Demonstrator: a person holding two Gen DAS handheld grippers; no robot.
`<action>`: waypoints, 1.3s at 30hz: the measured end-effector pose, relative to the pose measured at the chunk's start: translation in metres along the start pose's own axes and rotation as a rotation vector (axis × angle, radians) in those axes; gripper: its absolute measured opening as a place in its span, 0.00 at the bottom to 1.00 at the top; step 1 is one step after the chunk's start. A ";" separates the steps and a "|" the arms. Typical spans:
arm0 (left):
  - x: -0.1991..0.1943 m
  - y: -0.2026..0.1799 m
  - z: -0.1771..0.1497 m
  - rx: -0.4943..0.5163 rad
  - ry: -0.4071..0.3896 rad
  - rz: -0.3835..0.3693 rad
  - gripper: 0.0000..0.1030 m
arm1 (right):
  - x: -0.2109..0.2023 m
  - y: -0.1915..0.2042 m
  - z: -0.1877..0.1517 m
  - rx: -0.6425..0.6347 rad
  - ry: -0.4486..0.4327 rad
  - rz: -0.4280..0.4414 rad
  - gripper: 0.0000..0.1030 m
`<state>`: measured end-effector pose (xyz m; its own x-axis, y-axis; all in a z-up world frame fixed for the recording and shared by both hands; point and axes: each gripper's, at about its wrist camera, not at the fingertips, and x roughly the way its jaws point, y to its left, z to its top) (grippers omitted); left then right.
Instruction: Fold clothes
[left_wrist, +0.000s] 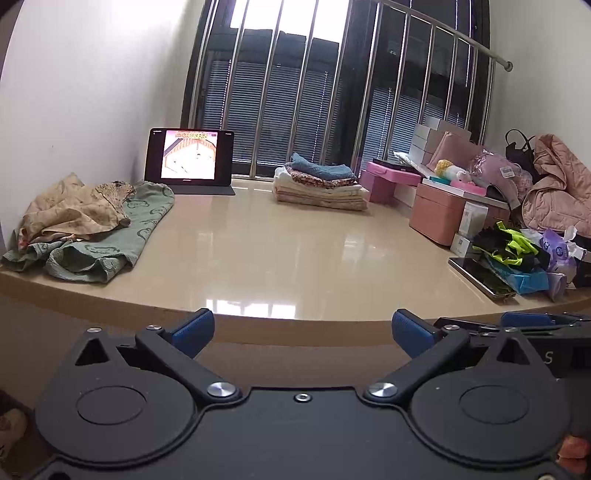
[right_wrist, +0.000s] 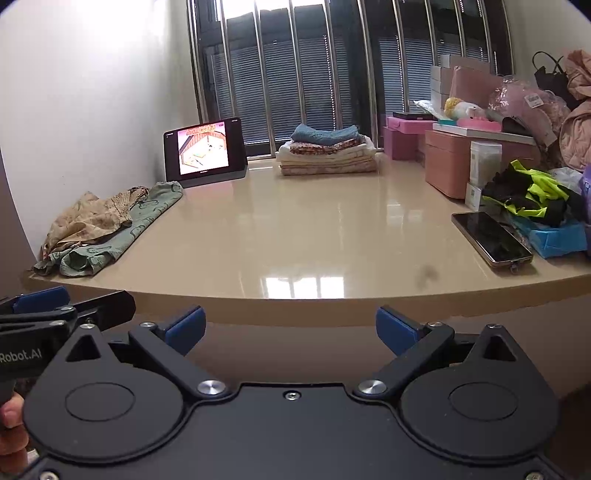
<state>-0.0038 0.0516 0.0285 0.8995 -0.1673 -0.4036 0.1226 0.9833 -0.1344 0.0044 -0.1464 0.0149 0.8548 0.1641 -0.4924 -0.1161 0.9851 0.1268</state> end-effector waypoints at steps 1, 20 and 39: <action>0.000 0.000 0.000 0.000 0.001 0.000 1.00 | 0.000 0.000 0.000 0.000 0.001 0.000 0.97; 0.002 -0.001 0.000 -0.004 0.008 -0.001 1.00 | 0.002 -0.002 0.001 0.002 0.010 0.003 0.97; 0.003 0.000 0.001 -0.006 0.009 -0.007 1.00 | 0.003 0.000 0.002 0.000 0.008 0.005 0.97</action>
<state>-0.0004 0.0515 0.0276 0.8946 -0.1753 -0.4111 0.1266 0.9816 -0.1430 0.0080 -0.1461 0.0149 0.8500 0.1695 -0.4987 -0.1204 0.9843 0.1293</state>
